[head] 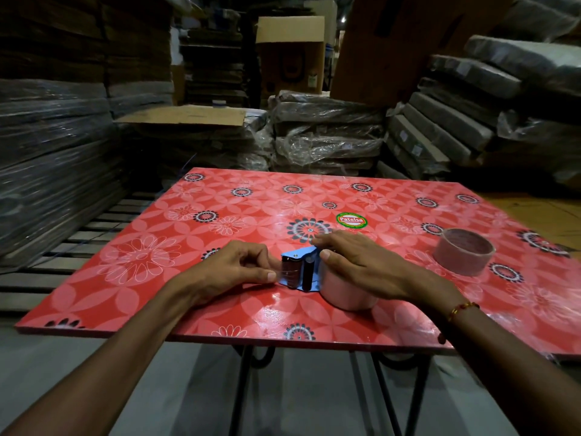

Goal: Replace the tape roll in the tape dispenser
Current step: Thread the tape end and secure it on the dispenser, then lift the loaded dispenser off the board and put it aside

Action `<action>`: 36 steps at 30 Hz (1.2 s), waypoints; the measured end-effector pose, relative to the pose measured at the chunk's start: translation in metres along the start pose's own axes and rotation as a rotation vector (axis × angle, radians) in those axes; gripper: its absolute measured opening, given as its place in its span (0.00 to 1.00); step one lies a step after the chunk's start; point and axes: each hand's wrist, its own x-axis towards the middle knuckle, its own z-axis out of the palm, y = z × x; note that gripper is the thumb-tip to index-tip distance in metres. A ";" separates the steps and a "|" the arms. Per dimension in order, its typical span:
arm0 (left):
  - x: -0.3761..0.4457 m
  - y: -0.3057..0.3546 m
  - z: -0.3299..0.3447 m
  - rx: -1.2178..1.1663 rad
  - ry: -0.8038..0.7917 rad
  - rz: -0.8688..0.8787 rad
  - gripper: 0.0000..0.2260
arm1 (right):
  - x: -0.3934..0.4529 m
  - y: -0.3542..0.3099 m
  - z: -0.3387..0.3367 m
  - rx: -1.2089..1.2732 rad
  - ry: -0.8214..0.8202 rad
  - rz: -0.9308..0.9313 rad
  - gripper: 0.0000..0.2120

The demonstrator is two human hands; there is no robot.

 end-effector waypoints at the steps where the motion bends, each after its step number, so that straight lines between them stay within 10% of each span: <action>1: 0.001 0.001 -0.002 -0.001 -0.024 -0.010 0.06 | -0.001 0.000 -0.001 0.009 -0.005 -0.003 0.33; 9: 0.004 0.001 -0.003 -0.002 0.007 -0.065 0.10 | 0.001 0.004 -0.011 0.146 -0.036 -0.021 0.16; 17: 0.001 0.005 0.002 0.032 0.044 -0.058 0.04 | 0.019 0.018 -0.013 0.041 -0.081 0.034 0.23; 23: 0.004 0.006 -0.001 -0.008 0.006 -0.078 0.03 | 0.022 0.037 -0.019 0.444 -0.143 0.006 0.06; 36: 0.061 0.027 -0.009 -0.388 -0.099 0.082 0.04 | 0.043 0.084 -0.023 0.868 -0.251 0.011 0.09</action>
